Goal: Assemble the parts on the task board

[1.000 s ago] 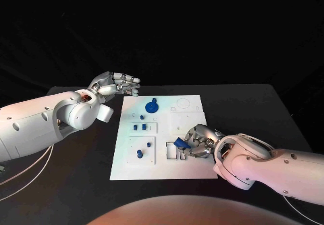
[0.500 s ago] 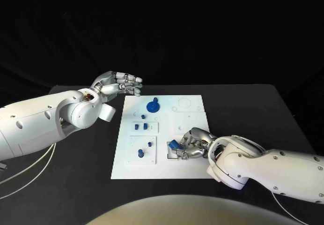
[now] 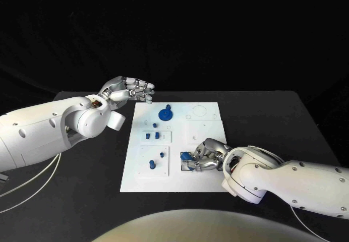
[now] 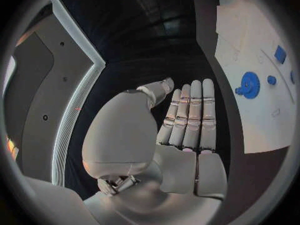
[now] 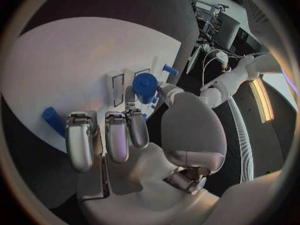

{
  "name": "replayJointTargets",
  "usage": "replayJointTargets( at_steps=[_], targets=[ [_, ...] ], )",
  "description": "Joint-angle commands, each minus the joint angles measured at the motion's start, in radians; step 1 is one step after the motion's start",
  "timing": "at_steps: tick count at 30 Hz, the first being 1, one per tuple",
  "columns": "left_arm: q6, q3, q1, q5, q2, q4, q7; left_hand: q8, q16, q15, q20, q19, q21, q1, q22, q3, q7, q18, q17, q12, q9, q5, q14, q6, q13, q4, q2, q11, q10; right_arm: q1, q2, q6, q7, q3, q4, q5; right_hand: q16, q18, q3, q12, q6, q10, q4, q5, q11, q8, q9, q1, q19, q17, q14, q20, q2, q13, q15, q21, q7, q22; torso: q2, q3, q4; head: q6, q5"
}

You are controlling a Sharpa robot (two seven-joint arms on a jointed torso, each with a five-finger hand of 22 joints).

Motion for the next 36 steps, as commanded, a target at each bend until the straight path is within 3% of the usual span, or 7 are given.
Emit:
replayJointTargets(
  at_steps=[1,8,10,12,18,26,36],
  targets=[
    [0.016,0.001,0.001,0.005,0.001,0.002,0.003,0.004,-0.003,-0.002,0.001,0.003,-0.002,-0.011,-0.001,-0.001,0.001,0.009,0.001,0.006,-0.002,-0.003,-0.008,-0.008,0.001,0.003,0.000,-0.002,-0.008,-0.001,0.002,0.011,-0.024,0.000,-0.004,-0.022,0.002,-0.011,-0.014,-0.002,0.001,0.012,-0.001,-0.005,-0.002,-0.002,0.002,-0.018,0.087,0.138,0.079,-0.001,0.001,0.124,-0.002,-0.005,-0.001,0.249,0.000,0.0003,-0.0003,0.000,0.000],
    [0.015,0.001,0.001,0.005,0.001,0.002,0.003,0.004,-0.003,-0.002,0.001,0.003,-0.002,-0.011,-0.001,-0.001,0.001,0.009,0.001,0.006,-0.002,-0.003,-0.008,-0.008,0.001,0.003,0.000,-0.002,-0.008,-0.001,0.003,0.002,-0.040,0.000,-0.010,-0.055,0.001,-0.011,-0.143,-0.006,0.001,0.012,0.002,0.002,-0.005,-0.003,0.013,-0.062,0.088,0.137,0.079,-0.004,0.043,0.124,-0.005,-0.003,-0.005,0.249,0.002,0.0007,-0.0005,0.000,-0.002],
    [0.015,0.001,0.001,0.005,0.001,0.002,0.003,0.004,-0.003,-0.002,0.001,0.003,-0.002,-0.011,-0.001,-0.001,0.001,0.009,0.001,0.006,-0.002,-0.003,-0.008,-0.008,0.001,0.003,0.000,-0.002,-0.008,-0.001,0.003,0.002,-0.043,0.000,-0.010,-0.064,0.001,-0.011,-0.146,-0.006,0.001,0.012,0.002,0.002,-0.005,-0.003,0.013,-0.063,0.088,0.137,0.079,-0.004,0.043,0.124,-0.005,-0.003,-0.005,0.249,0.002,0.0006,-0.0001,0.000,-0.002],
    [0.015,0.001,0.001,0.005,0.000,0.001,0.003,0.004,-0.003,-0.002,0.001,0.003,-0.002,-0.011,-0.001,-0.001,0.001,0.009,0.001,0.006,-0.002,-0.003,-0.008,-0.008,0.001,0.003,0.000,-0.002,-0.008,-0.001,0.002,0.005,-0.045,0.000,-0.010,-0.074,0.000,-0.011,-0.212,-0.007,0.001,0.011,0.003,0.004,-0.005,-0.004,0.017,-0.054,0.088,0.136,0.079,-0.004,0.062,0.124,-0.006,-0.004,-0.006,0.249,0.002,0.0006,-0.0004,0.000,-0.003],
    [0.014,0.001,0.001,0.005,0.000,0.001,0.003,0.004,-0.003,-0.002,0.001,0.003,-0.002,-0.011,-0.001,-0.001,0.001,0.009,0.001,0.006,-0.002,-0.003,-0.008,-0.008,0.001,0.003,0.000,-0.002,-0.008,-0.001,0.001,0.013,-0.042,0.000,-0.007,-0.085,0.000,-0.010,-0.329,-0.010,0.002,0.010,0.004,0.010,-0.005,-0.006,0.023,-0.047,0.087,0.135,0.079,-0.004,0.078,0.124,-0.005,-0.007,-0.005,0.248,0.001,0.0012,-0.0008,-0.001,-0.003],
    [0.014,0.001,0.001,0.005,0.000,0.000,0.003,0.005,-0.003,-0.002,0.001,0.003,-0.005,-0.011,-0.003,-0.001,0.001,0.010,0.002,0.006,-0.002,-0.003,-0.008,-0.008,0.001,0.004,-0.001,-0.003,-0.009,-0.001,0.002,0.031,-0.025,0.000,0.003,-0.088,-0.001,-0.010,-0.384,-0.013,0.002,0.009,0.006,0.013,-0.004,-0.008,0.025,-0.060,0.086,0.135,0.079,-0.003,0.075,0.123,-0.004,-0.009,-0.005,0.248,0.000,0.0008,-0.0006,-0.001,-0.005],
    [0.014,0.001,0.001,0.005,-0.002,0.001,0.001,0.005,-0.003,-0.002,0.002,0.004,-0.006,-0.011,-0.003,-0.001,0.000,0.010,0.003,0.006,-0.002,-0.003,-0.009,-0.008,0.001,0.004,0.000,-0.003,-0.009,-0.001,-0.016,0.062,0.001,0.000,0.027,-0.077,0.000,-0.010,-0.385,-0.012,0.002,0.010,0.005,0.014,-0.004,-0.008,0.026,-0.059,0.087,0.136,0.079,-0.003,0.089,0.124,-0.004,-0.008,-0.005,0.248,0.000,0.0006,0.0005,-0.004,-0.003]
  ],
)
